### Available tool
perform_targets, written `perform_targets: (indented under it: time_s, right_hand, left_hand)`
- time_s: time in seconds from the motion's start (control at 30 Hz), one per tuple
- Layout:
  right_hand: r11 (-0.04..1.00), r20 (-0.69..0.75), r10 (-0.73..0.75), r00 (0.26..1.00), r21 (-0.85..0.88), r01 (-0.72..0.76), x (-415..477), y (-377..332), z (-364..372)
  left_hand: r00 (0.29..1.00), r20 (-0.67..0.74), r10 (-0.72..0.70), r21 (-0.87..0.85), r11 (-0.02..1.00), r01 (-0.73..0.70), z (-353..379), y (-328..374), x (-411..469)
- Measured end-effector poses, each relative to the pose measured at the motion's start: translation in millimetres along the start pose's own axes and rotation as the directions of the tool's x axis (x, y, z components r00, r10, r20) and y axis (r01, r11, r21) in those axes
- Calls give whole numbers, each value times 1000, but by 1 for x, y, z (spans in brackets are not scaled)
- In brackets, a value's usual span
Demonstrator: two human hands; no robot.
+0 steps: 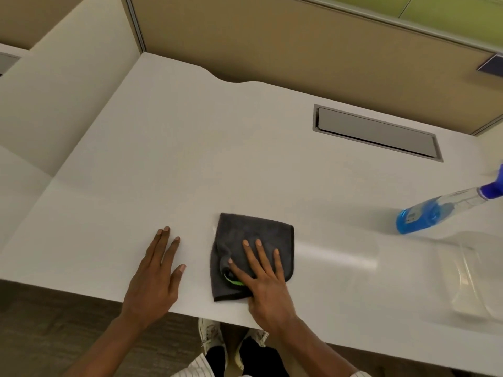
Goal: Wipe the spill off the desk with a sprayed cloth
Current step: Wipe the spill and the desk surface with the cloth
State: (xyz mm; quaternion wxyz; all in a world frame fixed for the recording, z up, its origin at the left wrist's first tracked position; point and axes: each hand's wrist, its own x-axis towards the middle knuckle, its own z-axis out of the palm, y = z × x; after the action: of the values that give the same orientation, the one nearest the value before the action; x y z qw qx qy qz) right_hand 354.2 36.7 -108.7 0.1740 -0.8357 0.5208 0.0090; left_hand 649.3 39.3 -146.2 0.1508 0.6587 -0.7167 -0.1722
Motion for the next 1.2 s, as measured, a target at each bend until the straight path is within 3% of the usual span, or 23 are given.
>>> perform_targets:
  time_s: [0.07, 0.17, 0.37, 0.53, 0.73, 0.8, 1.0, 1.2]
  right_hand:
    - [999, -18, -13, 1000, -36, 12, -17, 20, -3]
    - [996, -89, 88, 992, -15, -90, -19, 49, -7]
    - [963, -139, 268, 953, 60, -262, 67, 51, -14]
    - [989, -80, 146, 986, 27, -144, 106, 14, -15]
    - [993, 24, -120, 992, 15, 120, 49, -11, -5]
    - [994, 33, -106, 994, 10, 105, 20, -4, -4]
    - [985, -98, 159, 982, -52, -165, -14, -18, 19]
    - [997, 5, 61, 998, -38, -61, 30, -55, 8]
  left_hand:
    - [999, -26, -35, 13, 999, 35, -4, -2, -1]
    - [988, -68, -140, 47, 988, 144, -9, -8, -3]
    - [982, -77, -173, 42, 983, 177, -12, -13, -7]
    - [981, -81, -179, 11, 984, 180, -9, -15, -8]
    - [987, -102, -124, 6, 992, 125, -7, -27, -9]
    - [988, -106, -111, -6, 994, 111, -8, -31, -11]
    - [986, -131, -107, -7, 994, 107, -3, -30, -12]
    - [982, -156, -108, 15, 994, 112, 0, -29, -13]
